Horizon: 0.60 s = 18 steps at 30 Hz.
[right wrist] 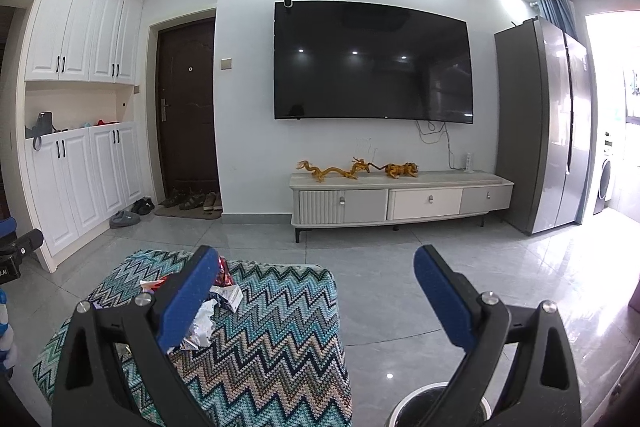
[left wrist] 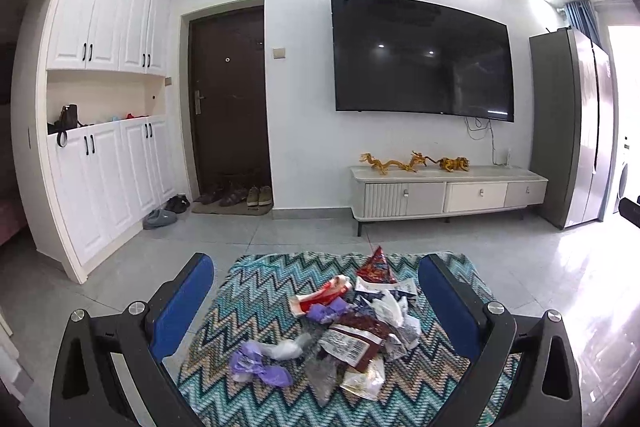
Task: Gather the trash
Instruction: 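Grasp the clear plastic bag with left tool while right tool grasps white paper bag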
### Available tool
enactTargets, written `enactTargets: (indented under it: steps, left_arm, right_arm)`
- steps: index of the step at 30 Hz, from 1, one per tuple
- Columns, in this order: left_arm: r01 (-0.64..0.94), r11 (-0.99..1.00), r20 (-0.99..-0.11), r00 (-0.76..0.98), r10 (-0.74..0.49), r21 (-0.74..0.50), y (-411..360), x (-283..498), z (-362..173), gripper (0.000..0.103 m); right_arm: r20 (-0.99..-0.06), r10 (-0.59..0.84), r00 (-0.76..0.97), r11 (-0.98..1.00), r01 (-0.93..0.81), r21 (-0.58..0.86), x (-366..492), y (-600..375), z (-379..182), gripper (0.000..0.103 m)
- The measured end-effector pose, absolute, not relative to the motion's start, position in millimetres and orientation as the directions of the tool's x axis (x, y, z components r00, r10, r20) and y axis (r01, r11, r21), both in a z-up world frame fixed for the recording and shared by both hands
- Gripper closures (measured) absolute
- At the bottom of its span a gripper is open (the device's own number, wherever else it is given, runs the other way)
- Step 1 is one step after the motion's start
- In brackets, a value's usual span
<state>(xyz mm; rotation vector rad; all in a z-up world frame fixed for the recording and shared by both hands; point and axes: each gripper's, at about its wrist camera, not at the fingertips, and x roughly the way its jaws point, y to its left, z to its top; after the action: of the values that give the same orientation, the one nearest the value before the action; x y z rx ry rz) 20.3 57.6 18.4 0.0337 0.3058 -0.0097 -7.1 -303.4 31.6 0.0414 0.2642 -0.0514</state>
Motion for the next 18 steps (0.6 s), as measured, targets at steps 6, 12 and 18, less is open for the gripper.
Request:
enactTargets:
  steps: [6,12,18]
  left_arm:
    - [0.064,0.998,-0.347,0.936,-0.065,-0.013,72,34,-5,0.001]
    - [0.226,0.971,-0.486,0.842,-0.234,-0.077,51,52,-66,0.014]
    - [0.278,0.943,-0.671,0.665,-0.328,-0.185,26,81,-155,0.016]
  right_arm:
    - [-0.345,0.079,0.935,0.993,-0.042,0.114,32,-295,10,0.004]
    - [-0.472,0.184,0.862,0.982,-0.146,0.116,89,-268,-31,0.005]
    - [-0.603,0.274,0.749,0.961,-0.239,0.140,136,-244,-90,0.005]
